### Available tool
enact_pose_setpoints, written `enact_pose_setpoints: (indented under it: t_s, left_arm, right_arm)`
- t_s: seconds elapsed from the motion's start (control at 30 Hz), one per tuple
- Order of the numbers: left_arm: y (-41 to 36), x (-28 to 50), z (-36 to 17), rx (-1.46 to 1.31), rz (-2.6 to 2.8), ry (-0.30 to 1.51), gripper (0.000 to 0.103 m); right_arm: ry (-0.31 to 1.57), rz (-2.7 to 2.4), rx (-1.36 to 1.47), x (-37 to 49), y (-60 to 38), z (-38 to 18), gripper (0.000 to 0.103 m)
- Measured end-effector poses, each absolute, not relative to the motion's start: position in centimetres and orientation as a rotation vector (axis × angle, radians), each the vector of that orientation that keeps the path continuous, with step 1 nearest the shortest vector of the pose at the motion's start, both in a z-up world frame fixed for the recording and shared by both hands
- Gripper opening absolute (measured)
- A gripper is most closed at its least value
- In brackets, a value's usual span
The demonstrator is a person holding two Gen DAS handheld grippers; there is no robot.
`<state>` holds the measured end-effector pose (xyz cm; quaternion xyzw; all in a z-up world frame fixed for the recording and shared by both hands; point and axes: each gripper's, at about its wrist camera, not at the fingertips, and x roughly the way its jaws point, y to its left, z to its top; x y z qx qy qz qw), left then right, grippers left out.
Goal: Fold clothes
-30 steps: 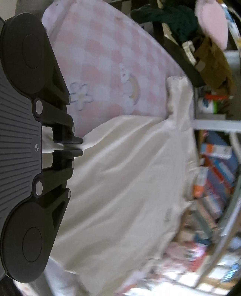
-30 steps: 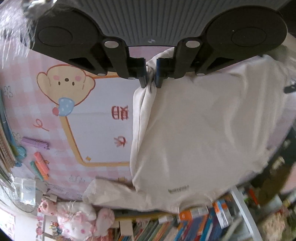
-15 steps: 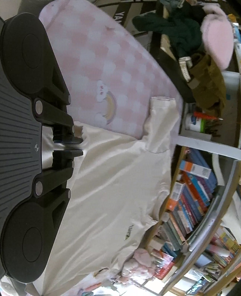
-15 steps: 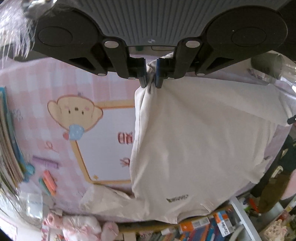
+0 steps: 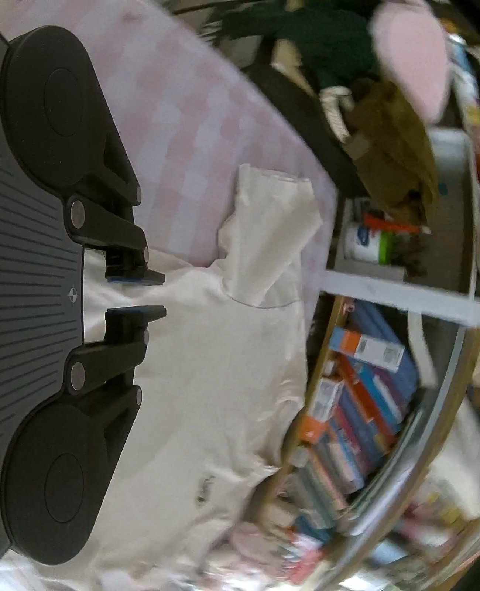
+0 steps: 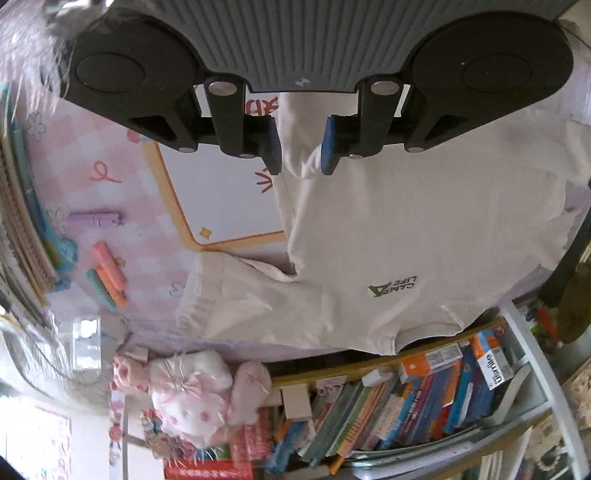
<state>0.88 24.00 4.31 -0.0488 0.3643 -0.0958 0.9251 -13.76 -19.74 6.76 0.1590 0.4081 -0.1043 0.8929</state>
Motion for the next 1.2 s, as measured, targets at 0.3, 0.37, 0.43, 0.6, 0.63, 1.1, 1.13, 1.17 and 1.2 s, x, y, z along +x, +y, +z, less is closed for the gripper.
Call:
enact_pose_setpoints:
  t_s: [0.3, 0.37, 0.43, 0.6, 0.63, 1.1, 1.13, 1.17, 1.2]
  left_arm:
    - [28.5, -4.2, 2.2, -0.142, -0.191, 0.786, 0.043]
    - [29.6, -4.3, 1.8, -0.195, -0.172, 0.799, 0.043]
    - [29.3, -3.8, 1.7, -0.195, -0.181, 0.802, 0.043]
    - [26.5, -2.0, 1.1, -0.074, -0.203, 0.816, 0.043]
    - [25.9, -1.6, 0.8, -0.038, -0.203, 0.821, 0.042]
    - [22.1, -2.5, 1.2, 0.298, -0.271, 0.738, 0.025]
    - [21.9, -2.3, 1.1, 0.304, -0.271, 0.731, 0.025]
    - [21.8, -2.1, 1.0, 0.309, -0.271, 0.726, 0.025]
    - [21.6, -1.9, 0.9, 0.317, -0.271, 0.728, 0.025]
  right_arm:
    - [0.952, -0.193, 0.433, -16.1, -20.7, 3.0, 0.042]
    - [0.956, -0.189, 0.473, -16.0, -20.8, 2.5, 0.042]
    - [0.959, -0.184, 0.506, -15.8, -20.8, 2.1, 0.041]
    - [0.971, -0.173, 0.534, -15.1, -20.5, 1.8, 0.026]
    - [0.975, -0.180, 0.522, -15.0, -20.5, 1.9, 0.018]
    - [0.963, -0.187, 0.412, -16.3, -19.1, 3.0, 0.006]
    - [0.964, -0.191, 0.416, -16.2, -19.1, 2.9, 0.006]
    - [0.965, -0.195, 0.421, -16.1, -19.0, 2.7, 0.006]
    - [0.965, -0.199, 0.425, -16.1, -19.0, 2.6, 0.006]
